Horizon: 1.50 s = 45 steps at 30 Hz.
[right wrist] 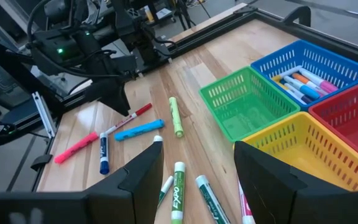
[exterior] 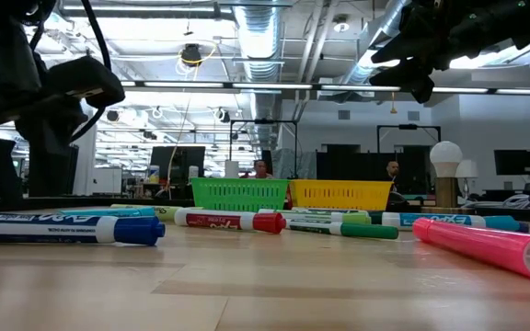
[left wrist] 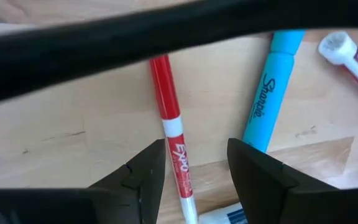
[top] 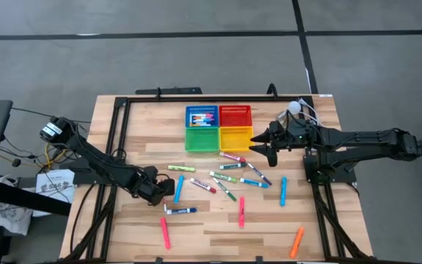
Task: Pick & Place Markers
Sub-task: Put the medium red marker into the green bin
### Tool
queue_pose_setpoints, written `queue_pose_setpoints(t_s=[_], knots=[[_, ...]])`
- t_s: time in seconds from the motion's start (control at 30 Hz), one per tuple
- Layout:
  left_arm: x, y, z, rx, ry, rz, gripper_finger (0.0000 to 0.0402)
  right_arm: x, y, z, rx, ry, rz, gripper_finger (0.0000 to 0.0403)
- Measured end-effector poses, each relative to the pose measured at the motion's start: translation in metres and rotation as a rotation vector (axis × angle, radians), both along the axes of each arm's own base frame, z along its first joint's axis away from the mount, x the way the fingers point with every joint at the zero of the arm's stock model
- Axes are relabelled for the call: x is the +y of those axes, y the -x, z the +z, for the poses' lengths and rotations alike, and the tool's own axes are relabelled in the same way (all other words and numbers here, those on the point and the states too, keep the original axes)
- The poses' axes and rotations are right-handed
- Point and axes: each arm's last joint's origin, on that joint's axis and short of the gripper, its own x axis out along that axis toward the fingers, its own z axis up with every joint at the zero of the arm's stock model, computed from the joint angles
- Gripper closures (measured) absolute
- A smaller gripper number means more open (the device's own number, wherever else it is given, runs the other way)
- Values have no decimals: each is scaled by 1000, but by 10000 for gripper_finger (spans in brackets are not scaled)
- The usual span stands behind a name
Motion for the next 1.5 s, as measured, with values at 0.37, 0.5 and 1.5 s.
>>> queue_pose_setpoints(t_s=[0.37, 0.5, 1.5], knots=[[10, -5, -2, 19, 8, 71, 230, -1, 0, 0, 1, 9, -27, 217], [11, -9, -14, 93, 6, 80, 230, -1, 0, 0, 1, 9, -27, 217], [8, -21, -29, 163, -101, 29, 230, -1, 0, 0, 1, 9, -24, 217]])
